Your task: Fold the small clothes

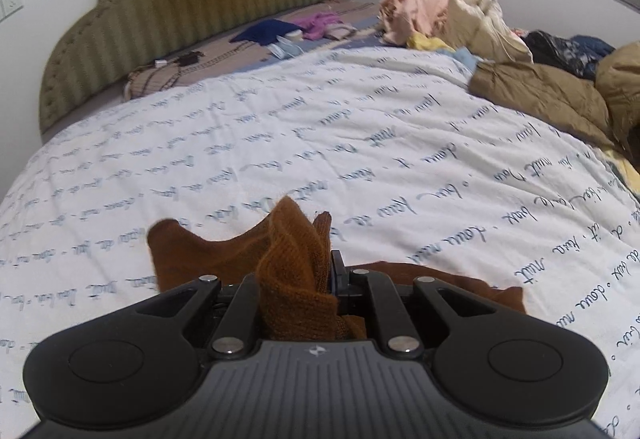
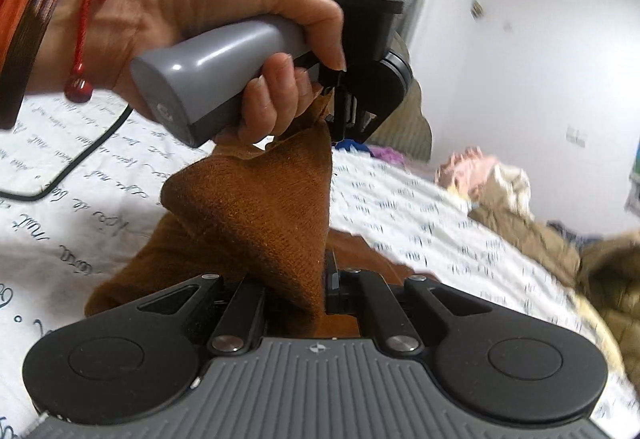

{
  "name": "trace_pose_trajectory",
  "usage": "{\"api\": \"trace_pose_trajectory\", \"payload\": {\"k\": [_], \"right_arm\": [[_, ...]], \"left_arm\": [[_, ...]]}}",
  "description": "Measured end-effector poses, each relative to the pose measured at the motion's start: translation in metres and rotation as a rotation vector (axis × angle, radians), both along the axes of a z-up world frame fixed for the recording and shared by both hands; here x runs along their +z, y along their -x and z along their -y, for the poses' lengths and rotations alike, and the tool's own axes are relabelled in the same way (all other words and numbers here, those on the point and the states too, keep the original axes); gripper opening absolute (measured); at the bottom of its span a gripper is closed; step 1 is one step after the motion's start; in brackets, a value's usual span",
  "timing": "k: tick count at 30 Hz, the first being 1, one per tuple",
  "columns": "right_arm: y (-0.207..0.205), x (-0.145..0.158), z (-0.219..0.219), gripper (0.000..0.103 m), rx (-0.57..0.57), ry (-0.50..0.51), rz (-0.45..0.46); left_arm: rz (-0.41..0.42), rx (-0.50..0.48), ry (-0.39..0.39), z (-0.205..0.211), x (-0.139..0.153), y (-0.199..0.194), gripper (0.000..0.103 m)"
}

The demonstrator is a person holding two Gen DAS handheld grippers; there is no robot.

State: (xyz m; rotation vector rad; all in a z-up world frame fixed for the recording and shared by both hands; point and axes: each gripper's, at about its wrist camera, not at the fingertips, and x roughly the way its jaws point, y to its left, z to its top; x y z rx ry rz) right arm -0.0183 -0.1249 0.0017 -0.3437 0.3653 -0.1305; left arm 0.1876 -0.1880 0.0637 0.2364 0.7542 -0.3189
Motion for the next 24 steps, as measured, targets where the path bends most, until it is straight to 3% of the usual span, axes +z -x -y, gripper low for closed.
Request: {"api": "trace_pose_trajectory", "payload": {"k": [7, 14, 18, 21, 23, 24], "right_arm": [[0.010, -0.007, 0.028, 0.008, -0.061, -0.135, -0.039], [0.004, -0.015, 0.076, 0.009, -0.078, -0.442, -0.124], [0.001, -0.021, 0.091, 0.010, -0.076, -0.551, -0.141], [-0.001, -0.024, 0.095, 0.010, -0.077, -0.567, -0.141], [-0.005, -0.024, 0.096, 0.011, -0.077, -0.556, -0.140], [-0.005, -0.024, 0.095, 0.011, -0.077, -0.552, -0.140]], "left_arm": [[-0.046, -0.038, -0.030, 0.042, -0.023, -0.005, 0.011], [-0.064, -0.067, -0.077, 0.070, -0.049, -0.011, 0.016], [-0.045, -0.073, -0.107, 0.074, -0.051, -0.008, 0.018], [-0.051, -0.071, -0.102, 0.074, -0.050, -0.008, 0.028], [-0.043, -0.064, -0.098, 0.073, -0.048, -0.008, 0.040], [-0.034, -0.060, -0.099, 0.072, -0.047, -0.008, 0.054]]}}
